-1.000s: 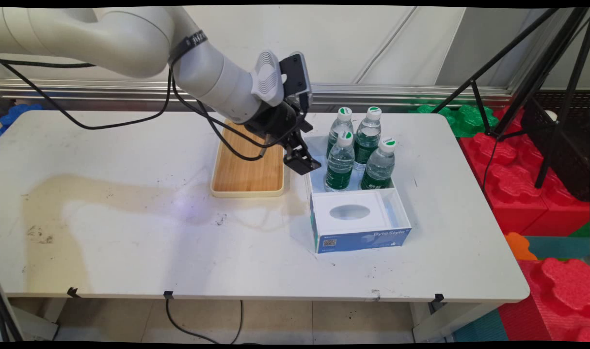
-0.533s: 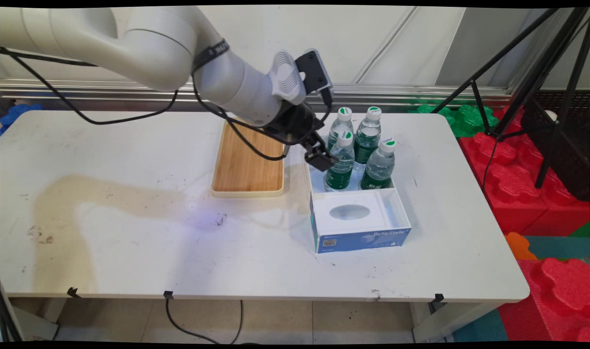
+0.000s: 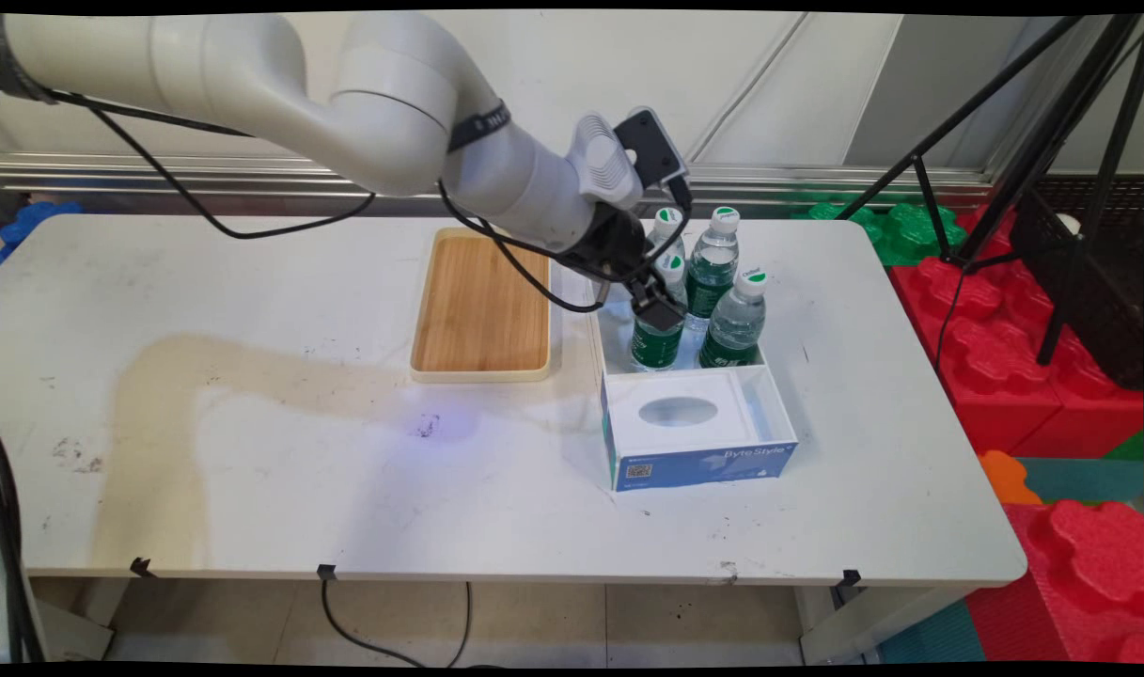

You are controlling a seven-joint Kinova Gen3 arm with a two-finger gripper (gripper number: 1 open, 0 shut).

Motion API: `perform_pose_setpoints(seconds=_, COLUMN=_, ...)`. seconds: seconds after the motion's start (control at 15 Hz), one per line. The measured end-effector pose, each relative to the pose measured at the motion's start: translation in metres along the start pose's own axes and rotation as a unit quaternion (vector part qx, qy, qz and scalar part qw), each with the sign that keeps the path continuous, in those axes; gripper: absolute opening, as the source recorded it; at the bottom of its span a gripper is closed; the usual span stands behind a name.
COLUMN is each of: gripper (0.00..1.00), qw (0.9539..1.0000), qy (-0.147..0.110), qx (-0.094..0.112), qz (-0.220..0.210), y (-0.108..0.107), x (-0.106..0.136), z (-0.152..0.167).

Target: Pick up the green bottle from the white box, then place the picked object on the tray

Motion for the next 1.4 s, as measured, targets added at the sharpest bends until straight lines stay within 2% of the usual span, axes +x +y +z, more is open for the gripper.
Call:
perform_pose_setpoints(seconds=0.8, gripper=1.0, qw=0.9996, qy=-0.011, qx=-0.008, qz=-0.023, y=0.0, x=-0.004, z=0.045)
perform_pose_setpoints(seconds=0.87, gripper=0.0, qw=0.9996, qy=-0.01, qx=-0.009, qz=-0.024, y=0.0, x=-0.005, z=0.047)
perform_pose_setpoints(seconds=1.4, gripper=0.0, qw=0.9998, qy=0.001, qx=-0.003, qz=-0.02, y=-0.004, x=-0.009, z=0.038)
